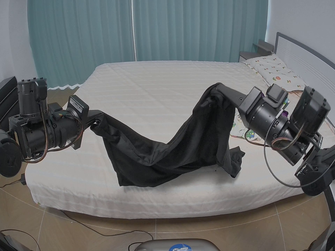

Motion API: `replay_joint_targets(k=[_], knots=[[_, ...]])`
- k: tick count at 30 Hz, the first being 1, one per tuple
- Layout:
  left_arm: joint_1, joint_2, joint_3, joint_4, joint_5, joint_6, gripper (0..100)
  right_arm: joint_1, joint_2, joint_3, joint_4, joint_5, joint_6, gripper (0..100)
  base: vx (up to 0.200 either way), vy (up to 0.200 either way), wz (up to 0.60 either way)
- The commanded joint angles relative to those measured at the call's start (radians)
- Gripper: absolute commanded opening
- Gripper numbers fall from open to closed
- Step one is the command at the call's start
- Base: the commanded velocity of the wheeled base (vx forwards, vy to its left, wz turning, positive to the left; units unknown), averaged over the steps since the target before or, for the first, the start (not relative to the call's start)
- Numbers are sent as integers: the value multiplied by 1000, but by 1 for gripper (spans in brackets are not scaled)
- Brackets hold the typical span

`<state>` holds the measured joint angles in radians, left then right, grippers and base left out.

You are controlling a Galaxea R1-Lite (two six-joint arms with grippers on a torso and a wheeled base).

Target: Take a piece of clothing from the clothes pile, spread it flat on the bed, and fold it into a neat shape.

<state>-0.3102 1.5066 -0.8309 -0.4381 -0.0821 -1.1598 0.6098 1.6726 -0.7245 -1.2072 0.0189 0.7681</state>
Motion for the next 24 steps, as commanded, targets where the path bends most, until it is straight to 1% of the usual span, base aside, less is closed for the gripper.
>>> replay_joint_targets(k=[1, 4, 5, 6, 7, 10, 11, 13, 15, 16, 17, 19, 20, 23, 24], knots=[[19, -46, -80, 10, 1, 2, 0, -53, -148, -107, 137, 16, 4, 0, 0, 0, 0], [31, -69, -151, 61, 1, 5, 0, -97, -205, -227, 261, 33, 7, 0, 0, 0, 0], [31, -69, -160, 70, 2, 2, 0, -102, -206, -240, 272, 35, 8, 0, 0, 0, 0], [37, -69, -211, 122, 5, 0, 0, -127, -221, -328, 324, 44, 19, 0, 0, 0, 0], [48, -69, -235, 147, 10, 0, 0, -140, -224, -377, 351, 45, 34, 0, 0, 0, 0], [89, -60, -306, 193, 13, -8, 0, -197, -203, -535, 465, 52, 117, 0, 0, 0, 0], [94, -49, -321, 196, 16, -14, 0, -219, -171, -595, 514, 52, 146, 0, 0, 0, 0], [99, 1, -333, 194, 18, -26, 0, -257, -97, -684, 572, 47, 175, 0, 0, 0, 0], [103, 27, -341, 193, 18, -29, 0, -274, -54, -717, 581, 42, 175, 0, 0, 0, 0], [120, 72, -355, 193, 19, -38, 0, -309, 35, -771, 588, 38, 174, 0, 0, 0, 0], [125, 93, -361, 191, 19, -47, 0, -324, 73, -797, 591, 36, 174, 0, 0, 0, 0], [126, 115, -367, 190, 18, -58, 0, -335, 110, -822, 592, 35, 172, 0, 0, 0, 0], [126, 169, -390, 190, 18, -69, 0, -357, 191, -868, 597, 33, 168, 0, 0, 0, 0], [129, 233, -424, 194, 19, -69, 0, -378, 285, -925, 607, 30, 145, 0, 0, 0, 0], [131, 257, -442, 194, 19, -69, 0, -380, 326, -941, 607, 19, 135, 0, 0, 0, 0]])
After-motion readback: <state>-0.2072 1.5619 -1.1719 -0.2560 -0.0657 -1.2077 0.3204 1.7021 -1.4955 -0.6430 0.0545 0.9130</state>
